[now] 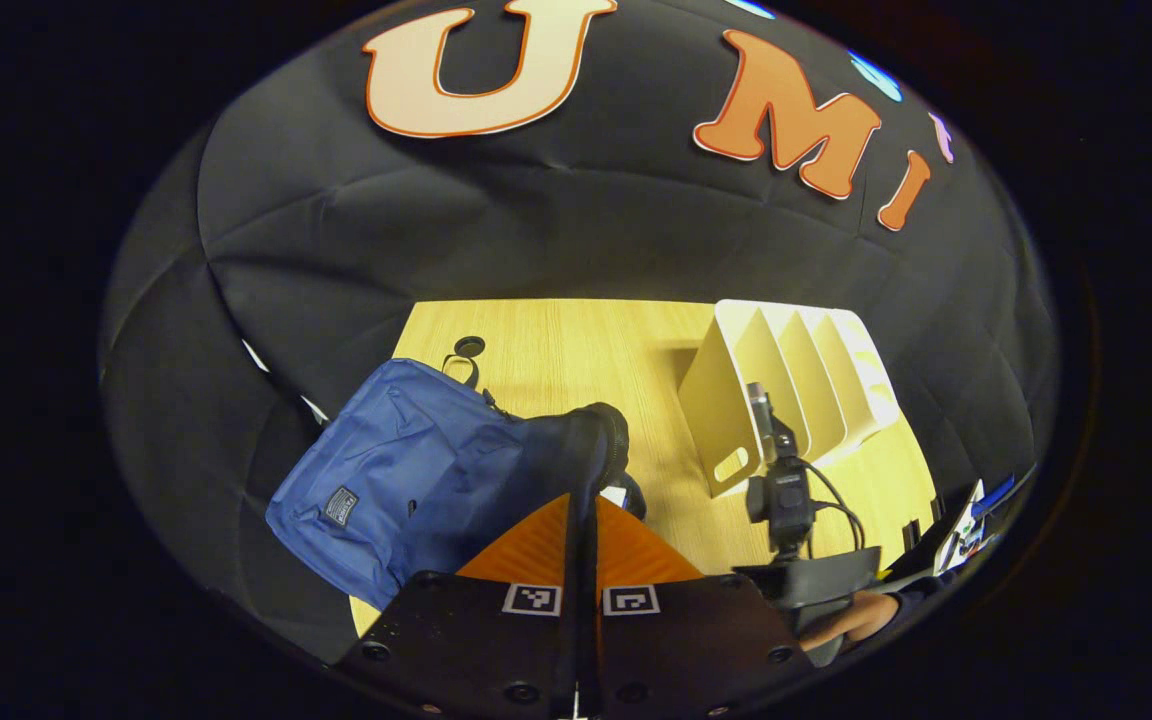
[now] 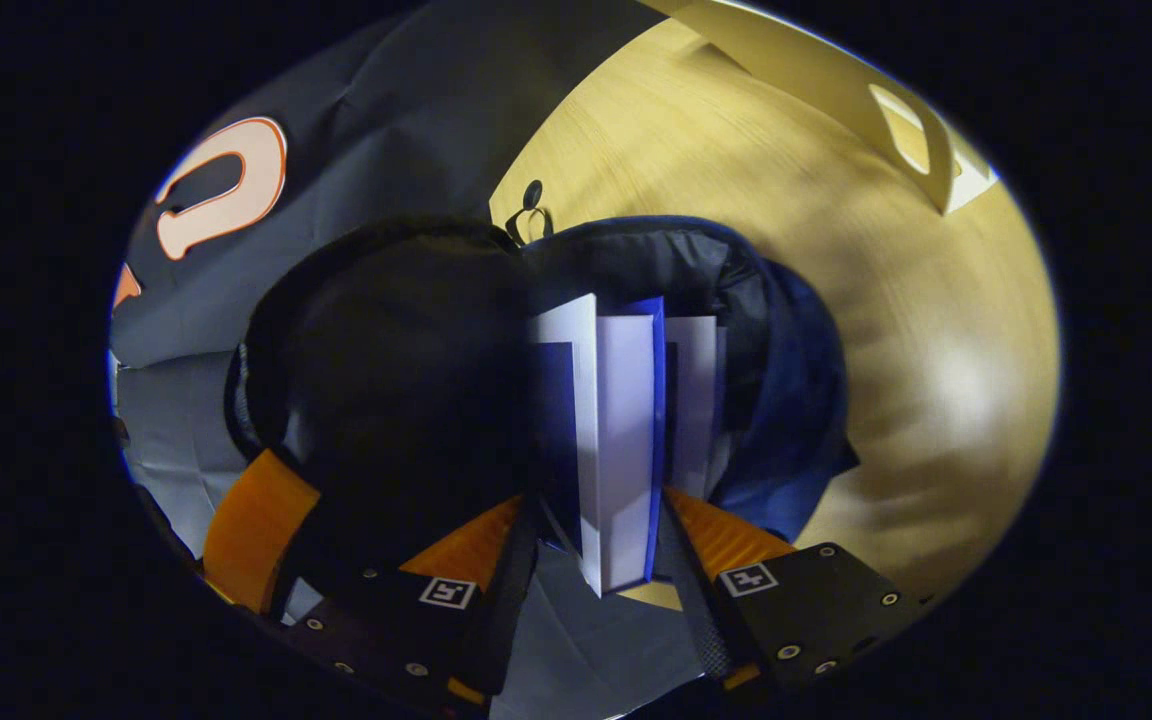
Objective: Open the schoolbag, grab two books from the bookshelf and put them into the schoolbag.
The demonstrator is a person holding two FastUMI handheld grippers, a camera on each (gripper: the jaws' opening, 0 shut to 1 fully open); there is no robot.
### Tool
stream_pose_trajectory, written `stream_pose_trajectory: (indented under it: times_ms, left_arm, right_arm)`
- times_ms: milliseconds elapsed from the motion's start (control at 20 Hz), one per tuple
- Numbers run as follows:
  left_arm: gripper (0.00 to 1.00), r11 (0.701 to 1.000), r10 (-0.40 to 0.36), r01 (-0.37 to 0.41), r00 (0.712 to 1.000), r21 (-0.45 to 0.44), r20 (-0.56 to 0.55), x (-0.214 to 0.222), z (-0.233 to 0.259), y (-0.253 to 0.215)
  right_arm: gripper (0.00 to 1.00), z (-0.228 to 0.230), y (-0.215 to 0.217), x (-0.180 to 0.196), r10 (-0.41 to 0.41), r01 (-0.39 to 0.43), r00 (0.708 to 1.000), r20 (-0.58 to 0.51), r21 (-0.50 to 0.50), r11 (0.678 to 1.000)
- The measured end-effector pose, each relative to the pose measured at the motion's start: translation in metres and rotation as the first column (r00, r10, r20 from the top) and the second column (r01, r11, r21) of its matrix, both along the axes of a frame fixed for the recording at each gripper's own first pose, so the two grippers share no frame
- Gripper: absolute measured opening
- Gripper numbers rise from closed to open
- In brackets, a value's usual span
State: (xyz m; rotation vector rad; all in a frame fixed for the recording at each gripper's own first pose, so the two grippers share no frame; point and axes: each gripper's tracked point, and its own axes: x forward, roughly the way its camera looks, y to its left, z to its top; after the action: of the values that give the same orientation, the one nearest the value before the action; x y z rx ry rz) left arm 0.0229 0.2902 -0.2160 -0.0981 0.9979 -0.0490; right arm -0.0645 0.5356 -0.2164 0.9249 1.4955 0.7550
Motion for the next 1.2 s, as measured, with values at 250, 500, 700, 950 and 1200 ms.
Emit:
stream_pose_trajectory:
  times_ms: [250, 500, 700, 950, 1200]
  left_arm:
    - [0.01, 1.000, 0.030, -0.030, 1.000, 0.000, -0.002, -0.002, -0.004, -0.001]
    - [0.01, 0.999, 0.035, -0.035, 0.999, 0.036, -0.007, -0.005, -0.010, -0.008]
    - [0.01, 0.996, 0.029, -0.028, 0.999, 0.081, -0.016, -0.006, -0.018, -0.016]
    - [0.08, 0.991, 0.028, -0.023, 0.999, 0.133, -0.033, -0.015, -0.031, -0.036]
    - [0.21, 0.992, 0.018, -0.014, 0.999, 0.128, -0.034, -0.021, -0.042, -0.070]
  right_arm:
    - [0.73, 0.021, -0.029, 0.006, 0.004, -0.005, 0.999, 0.045, 0.025, 1.000]
    - [0.72, 0.042, -0.089, 0.041, -0.062, 0.062, 0.979, 0.192, 0.004, 0.998]
    - [0.72, 0.052, -0.152, 0.082, -0.130, 0.156, 0.931, 0.342, -0.048, 0.987]
    - [0.73, 0.050, -0.231, 0.133, -0.191, 0.277, 0.861, 0.471, -0.119, 0.953]
    - [0.73, 0.043, -0.294, 0.165, -0.219, 0.357, 0.818, 0.533, -0.170, 0.919]
